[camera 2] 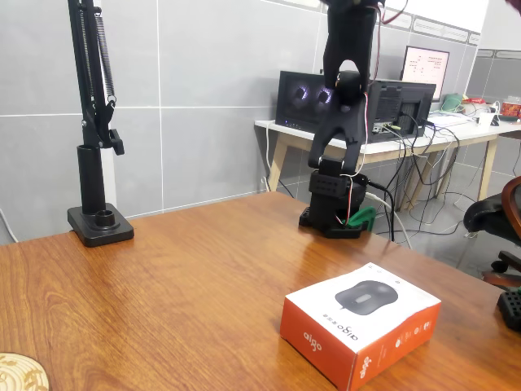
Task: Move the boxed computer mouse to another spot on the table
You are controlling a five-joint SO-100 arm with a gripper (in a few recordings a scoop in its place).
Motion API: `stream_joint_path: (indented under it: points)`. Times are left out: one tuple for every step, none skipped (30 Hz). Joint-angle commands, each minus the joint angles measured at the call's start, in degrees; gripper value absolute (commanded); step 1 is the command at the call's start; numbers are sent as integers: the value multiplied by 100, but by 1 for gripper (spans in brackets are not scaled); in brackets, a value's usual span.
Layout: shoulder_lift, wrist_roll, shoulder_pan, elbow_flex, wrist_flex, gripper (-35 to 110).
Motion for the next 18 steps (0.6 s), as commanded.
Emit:
stream_joint_path:
  points:
    - [-492,149,-475,-18,404,102]
    - [-659,264,-545,26,571,104]
    - [-756,281,-624,141,703,104]
    - [-773,176,-729,352,677,104]
    - [-765,18,-853,562,571,104]
    - [-782,-123,-976,747,466,104]
    - [-861,-211,-1090,905,360,104]
    - [-1020,-325,-1213,1002,325,104]
    - [-1178,-536,-1301,1099,281,104]
    - [-1327,-738,-1380,1204,185,104]
    - [-1512,-932,-1433,1266,88,104]
    - [-1714,-1160,-1450,1266,9,104]
    - [-1925,-1406,-1450,1230,-88,104]
    - [-2153,-1679,-1441,1160,-185,104]
    - [-2399,-1828,-1433,1046,-246,104]
    - [-2646,-1854,-1441,914,-255,104]
    - [-2883,-1846,-1459,835,-264,104]
    - [-3085,-1837,-1494,782,-290,104]
